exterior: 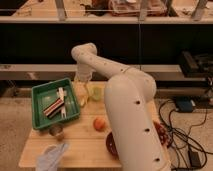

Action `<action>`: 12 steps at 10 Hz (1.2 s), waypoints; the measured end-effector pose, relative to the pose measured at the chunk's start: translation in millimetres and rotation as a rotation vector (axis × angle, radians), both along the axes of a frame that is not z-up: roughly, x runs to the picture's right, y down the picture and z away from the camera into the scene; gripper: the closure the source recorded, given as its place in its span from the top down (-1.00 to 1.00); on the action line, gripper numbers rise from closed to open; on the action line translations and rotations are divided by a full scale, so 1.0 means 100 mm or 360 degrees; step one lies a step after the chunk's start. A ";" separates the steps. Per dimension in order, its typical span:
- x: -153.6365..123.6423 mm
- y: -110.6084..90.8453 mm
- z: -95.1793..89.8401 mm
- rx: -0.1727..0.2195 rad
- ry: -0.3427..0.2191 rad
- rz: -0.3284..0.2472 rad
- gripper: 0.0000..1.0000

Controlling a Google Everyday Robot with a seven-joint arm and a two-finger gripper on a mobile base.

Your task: Place banana in metal cup

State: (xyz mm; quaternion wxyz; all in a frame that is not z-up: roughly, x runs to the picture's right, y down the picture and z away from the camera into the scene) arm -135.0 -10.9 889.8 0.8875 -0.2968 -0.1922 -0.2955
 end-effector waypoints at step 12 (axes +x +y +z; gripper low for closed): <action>-0.09 0.33 0.72 0.0120 0.0023 -0.0014 0.60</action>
